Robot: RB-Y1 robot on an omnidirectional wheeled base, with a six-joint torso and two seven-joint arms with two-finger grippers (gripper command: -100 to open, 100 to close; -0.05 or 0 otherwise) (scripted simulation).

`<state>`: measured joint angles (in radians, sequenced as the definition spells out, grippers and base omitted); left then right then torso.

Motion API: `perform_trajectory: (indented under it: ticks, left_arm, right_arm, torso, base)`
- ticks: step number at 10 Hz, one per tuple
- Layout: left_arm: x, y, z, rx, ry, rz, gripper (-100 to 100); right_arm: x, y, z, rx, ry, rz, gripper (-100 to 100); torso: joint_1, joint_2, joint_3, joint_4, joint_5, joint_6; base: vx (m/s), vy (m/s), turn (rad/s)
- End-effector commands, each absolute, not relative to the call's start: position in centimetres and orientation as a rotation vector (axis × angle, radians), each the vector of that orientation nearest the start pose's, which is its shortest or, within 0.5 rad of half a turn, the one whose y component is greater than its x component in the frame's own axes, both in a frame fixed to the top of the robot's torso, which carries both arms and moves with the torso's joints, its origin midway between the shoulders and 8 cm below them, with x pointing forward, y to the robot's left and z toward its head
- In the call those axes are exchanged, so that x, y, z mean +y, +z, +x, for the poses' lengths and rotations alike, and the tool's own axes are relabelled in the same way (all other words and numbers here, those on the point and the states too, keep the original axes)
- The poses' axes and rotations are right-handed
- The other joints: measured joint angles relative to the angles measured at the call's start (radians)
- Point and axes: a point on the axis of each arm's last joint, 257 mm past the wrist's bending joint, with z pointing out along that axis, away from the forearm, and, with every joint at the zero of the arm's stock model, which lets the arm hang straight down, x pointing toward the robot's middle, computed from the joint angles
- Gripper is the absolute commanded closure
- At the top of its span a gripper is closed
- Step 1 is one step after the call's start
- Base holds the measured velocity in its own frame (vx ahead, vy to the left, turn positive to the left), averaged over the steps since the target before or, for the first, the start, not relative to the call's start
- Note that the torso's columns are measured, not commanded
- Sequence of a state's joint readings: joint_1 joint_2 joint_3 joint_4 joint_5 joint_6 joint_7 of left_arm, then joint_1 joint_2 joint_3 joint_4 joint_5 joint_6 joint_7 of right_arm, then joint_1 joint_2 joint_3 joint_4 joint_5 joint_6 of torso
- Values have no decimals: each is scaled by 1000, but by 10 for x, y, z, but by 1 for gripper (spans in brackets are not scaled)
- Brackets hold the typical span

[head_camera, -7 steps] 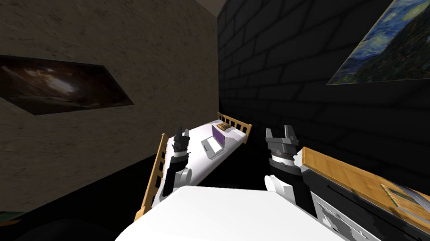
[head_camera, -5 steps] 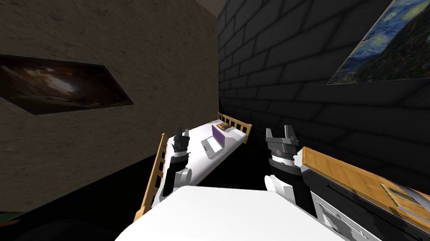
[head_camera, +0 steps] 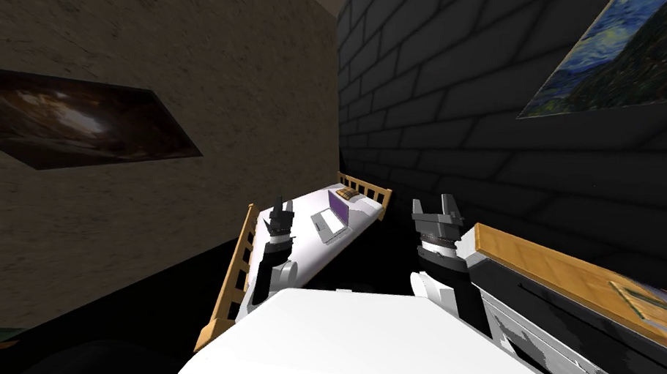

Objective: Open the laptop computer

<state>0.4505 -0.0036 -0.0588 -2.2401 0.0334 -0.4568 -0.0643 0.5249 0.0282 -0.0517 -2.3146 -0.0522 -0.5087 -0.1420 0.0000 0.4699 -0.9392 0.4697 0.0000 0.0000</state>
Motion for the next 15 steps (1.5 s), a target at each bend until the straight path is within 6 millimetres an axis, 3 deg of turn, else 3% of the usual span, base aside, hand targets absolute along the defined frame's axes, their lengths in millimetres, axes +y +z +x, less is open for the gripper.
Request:
perform_trajectory:
  ticks: [1, 2, 3, 5, 9, 15]
  left_arm:
    - [260, 14, 365, 637, -1333, -693, 0]
    - [260, 14, 365, 637, -1333, -693, 0]
    - [260, 11, 367, 669, -1317, -675, -100]
    - [264, 3, 372, 723, -1279, -649, -100]
    - [286, -23, 386, 830, -1157, -621, -100]
    - [351, -74, 408, 954, -912, -657, -100]
  right_arm:
    - [-306, 34, 328, 497, 1409, 732, 0]
    - [-306, 34, 328, 497, 1409, 732, 0]
    - [-306, 34, 328, 497, 1409, 732, 0]
    - [-306, 34, 328, 497, 1409, 732, 0]
    - [-306, 34, 328, 497, 1409, 733, 0]
    - [-306, 34, 328, 497, 1409, 733, 0]
  torso:
    - [0, 74, -148, 74, 0, 0]
    - [0, 148, -295, 148, 0, 0]
    - [0, 221, -443, 221, 0, 0]
    - [-2, 264, -531, 264, -1, 0]
    - [-1, 268, -537, 268, 0, 0]
    - [1, 266, -538, 268, 0, 0]
  base:
    - [0, 0, 0]
    - [0, 0, 0]
    - [5, -26, -2]
    - [7, -63, 2]
    - [35, -102, 7]
    - [100, -150, 24]
